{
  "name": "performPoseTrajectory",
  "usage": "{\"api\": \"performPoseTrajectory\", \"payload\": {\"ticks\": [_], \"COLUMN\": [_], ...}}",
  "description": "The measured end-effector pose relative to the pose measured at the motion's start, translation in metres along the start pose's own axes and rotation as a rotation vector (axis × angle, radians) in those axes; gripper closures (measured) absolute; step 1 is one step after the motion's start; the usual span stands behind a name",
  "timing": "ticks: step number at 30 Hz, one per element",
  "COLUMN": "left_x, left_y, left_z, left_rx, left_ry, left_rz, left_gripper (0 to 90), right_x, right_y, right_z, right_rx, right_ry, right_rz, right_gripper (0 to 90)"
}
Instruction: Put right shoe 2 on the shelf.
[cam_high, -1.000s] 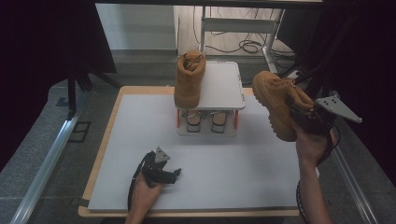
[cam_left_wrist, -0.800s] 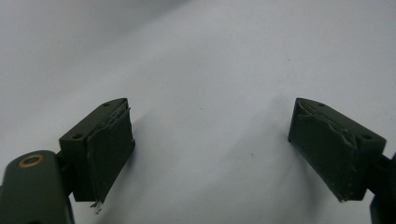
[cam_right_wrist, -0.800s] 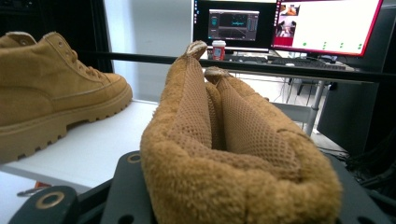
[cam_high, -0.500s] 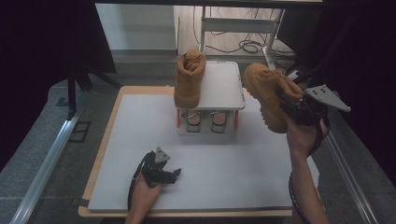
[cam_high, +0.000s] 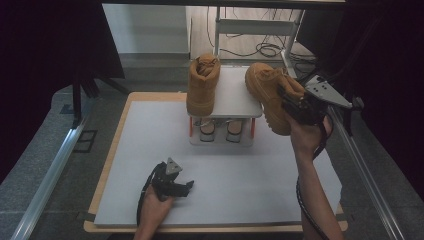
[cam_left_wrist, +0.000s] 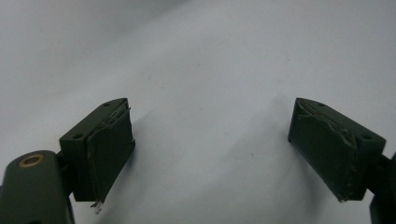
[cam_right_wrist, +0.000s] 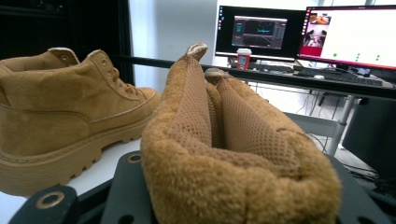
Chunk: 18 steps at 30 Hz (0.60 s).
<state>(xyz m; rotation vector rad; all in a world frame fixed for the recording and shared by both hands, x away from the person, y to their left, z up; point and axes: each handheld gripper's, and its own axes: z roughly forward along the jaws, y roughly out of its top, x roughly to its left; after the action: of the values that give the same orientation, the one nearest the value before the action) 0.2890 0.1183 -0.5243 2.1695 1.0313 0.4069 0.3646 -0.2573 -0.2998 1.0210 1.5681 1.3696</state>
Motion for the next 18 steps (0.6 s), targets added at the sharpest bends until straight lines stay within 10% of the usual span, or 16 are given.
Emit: {"api": "performPoseTrajectory", "payload": {"ticks": [18], "left_x": [0.0], "left_y": [0.0], "left_z": [0.0], "left_rx": [-0.002], "left_ry": [0.003], "left_rz": [0.001], "left_gripper": [13.7], "right_x": [0.023], "right_y": [0.002], "right_z": [0.05], "right_rx": [0.026], "right_ry": [0.053], "right_rz": [0.009], "right_gripper": [55.8]}}
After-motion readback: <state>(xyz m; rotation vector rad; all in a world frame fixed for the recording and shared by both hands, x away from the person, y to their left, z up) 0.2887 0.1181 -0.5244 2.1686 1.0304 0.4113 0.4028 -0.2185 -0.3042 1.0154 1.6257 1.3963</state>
